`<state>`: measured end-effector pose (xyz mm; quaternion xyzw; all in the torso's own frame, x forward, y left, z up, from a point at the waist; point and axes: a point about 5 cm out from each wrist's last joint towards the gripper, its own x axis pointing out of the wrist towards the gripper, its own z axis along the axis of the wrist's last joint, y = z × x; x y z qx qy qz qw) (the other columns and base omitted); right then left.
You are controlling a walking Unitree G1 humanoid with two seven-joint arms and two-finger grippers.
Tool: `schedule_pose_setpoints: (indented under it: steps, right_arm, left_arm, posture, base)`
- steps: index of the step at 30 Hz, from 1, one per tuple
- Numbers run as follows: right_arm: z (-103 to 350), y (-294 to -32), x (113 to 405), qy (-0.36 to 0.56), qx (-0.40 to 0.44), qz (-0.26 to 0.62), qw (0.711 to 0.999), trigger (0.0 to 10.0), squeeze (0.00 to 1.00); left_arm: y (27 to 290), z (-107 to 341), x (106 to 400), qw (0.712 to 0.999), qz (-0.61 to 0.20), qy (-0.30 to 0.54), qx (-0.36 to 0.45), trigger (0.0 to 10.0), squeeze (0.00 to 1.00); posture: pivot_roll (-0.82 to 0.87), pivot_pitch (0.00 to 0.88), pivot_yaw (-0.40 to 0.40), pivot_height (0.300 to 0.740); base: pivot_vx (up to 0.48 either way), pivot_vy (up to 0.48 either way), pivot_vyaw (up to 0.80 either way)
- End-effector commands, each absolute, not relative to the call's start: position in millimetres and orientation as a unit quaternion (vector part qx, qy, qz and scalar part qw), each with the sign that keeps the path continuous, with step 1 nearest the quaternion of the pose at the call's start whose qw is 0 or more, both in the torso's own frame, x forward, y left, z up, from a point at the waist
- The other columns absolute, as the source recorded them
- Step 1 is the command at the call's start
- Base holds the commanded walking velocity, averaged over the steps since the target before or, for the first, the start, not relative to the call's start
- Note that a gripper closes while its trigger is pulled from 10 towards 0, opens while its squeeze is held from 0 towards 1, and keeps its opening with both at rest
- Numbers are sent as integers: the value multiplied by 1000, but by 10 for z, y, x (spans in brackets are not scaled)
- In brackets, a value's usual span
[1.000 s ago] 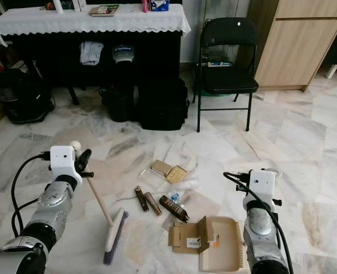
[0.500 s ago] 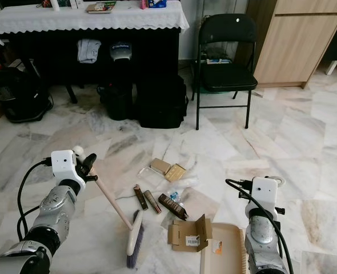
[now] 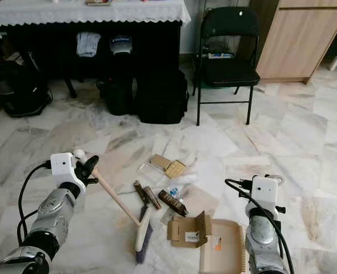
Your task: Sweep floor
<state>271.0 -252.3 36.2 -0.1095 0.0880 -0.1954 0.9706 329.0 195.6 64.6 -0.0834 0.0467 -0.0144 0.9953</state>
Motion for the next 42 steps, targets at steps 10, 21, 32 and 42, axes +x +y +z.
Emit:
schedule_pose_setpoints:
  steps: [10, 21, 32, 42]
  right_arm:
    - [443, -2576, 2718, 72, -140, -189, 969, 10000, 0]
    - [452, -2595, 2727, 73, -141, -190, 969, 10000, 0]
    - [462, -2603, 2758, 75, -141, -190, 969, 10000, 0]
    - [475, -2580, 2813, 75, -139, -187, 970, 10000, 0]
  left_arm:
    - [2041, 492, 3154, 986, -53, 99, -122, 10000, 0]
    - [1761, 471, 3117, 965, -157, 124, -172, 10000, 0]
    - [1722, 625, 3145, 946, -177, 96, -253, 10000, 0]
    - [1863, 991, 3261, 961, -180, 36, -206, 10000, 0]
  posture:
    - [-38, 100, -3, 740]
    - [-41, 98, -2, 740]
    - [-32, 92, -7, 740]
    - [-23, 80, -15, 740]
  base:
    - [0, 0, 0]
    - [0, 0, 0]
    - [0, 0, 0]
    - [0, 0, 0]
